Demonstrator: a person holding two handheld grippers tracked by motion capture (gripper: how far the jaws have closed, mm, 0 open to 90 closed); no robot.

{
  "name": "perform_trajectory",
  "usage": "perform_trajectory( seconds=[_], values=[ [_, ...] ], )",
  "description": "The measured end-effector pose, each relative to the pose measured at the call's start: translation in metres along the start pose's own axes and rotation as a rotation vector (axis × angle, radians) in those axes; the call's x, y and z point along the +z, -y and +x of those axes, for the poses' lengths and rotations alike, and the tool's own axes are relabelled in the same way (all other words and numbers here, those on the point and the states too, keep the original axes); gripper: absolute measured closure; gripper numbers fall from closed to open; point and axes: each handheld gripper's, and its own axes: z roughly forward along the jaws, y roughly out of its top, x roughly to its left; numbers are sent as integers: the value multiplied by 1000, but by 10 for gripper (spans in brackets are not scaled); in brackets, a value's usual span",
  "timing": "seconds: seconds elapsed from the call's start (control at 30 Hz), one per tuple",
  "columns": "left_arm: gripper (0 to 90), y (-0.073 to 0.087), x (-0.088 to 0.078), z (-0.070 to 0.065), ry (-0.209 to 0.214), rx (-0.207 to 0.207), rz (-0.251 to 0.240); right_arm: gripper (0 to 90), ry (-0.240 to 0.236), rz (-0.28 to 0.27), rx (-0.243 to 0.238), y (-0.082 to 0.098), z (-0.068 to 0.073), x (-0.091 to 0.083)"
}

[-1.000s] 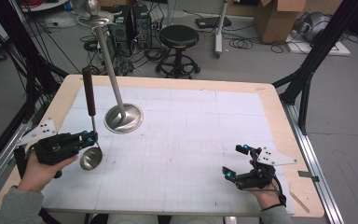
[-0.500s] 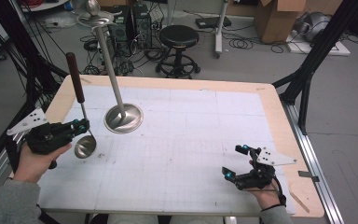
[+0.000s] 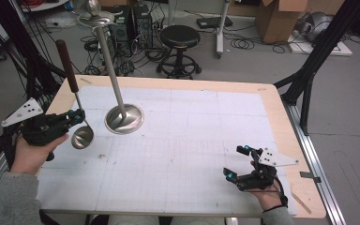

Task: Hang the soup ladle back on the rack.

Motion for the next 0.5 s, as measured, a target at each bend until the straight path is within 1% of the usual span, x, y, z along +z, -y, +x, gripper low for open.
perform_trajectory(
  seconds=[0.07, 0.2, 0.27, 0.4, 0.5],
  values=[
    [843, -2, 0, 2, -10, 3, 7, 3, 2, 1, -2, 0, 0, 0],
    [843, -6, 2, 5, -18, 5, 16, 3, 1, 3, -5, 0, 0, 0],
    [843, -8, 4, 6, -22, -1, 8, 3, 1, 3, -5, 0, 0, 0],
    [843, -10, 8, 10, -32, -6, 14, 3, -4, 5, -1, 0, 0, 1],
    [843, -13, 11, 13, -29, -4, 17, 3, -4, 7, -7, 0, 0, 1]
  ],
)
